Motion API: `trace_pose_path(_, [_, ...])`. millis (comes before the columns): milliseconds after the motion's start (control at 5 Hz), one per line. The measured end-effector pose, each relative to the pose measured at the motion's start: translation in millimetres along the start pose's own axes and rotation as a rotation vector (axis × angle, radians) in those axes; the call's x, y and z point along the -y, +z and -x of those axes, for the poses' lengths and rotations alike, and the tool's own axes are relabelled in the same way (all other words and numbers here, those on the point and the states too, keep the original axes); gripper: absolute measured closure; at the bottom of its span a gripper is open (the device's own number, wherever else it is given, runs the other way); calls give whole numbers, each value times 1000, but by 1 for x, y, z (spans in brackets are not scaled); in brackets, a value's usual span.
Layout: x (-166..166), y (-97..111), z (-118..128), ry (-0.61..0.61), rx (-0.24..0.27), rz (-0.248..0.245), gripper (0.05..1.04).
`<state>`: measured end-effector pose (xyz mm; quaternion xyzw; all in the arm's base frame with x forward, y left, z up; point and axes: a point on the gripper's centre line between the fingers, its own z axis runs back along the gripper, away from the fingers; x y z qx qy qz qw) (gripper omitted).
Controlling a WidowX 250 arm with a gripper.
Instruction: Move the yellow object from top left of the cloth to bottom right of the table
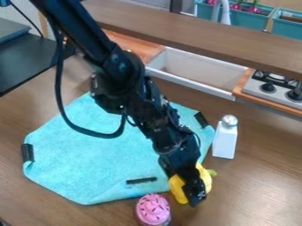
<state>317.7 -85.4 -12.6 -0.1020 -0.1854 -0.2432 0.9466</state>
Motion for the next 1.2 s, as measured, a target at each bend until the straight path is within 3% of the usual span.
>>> trace_pose_path(400, [-7, 5, 12, 1, -8, 18, 82])
trace_pose_path(600, [-12, 29, 8, -12, 43, 45, 83])
trace_pose_path(1000, [-21, 96, 0, -70, 193, 129, 83])
trace_pose_path(1200, [-36, 126, 7, -60, 206, 134, 83])
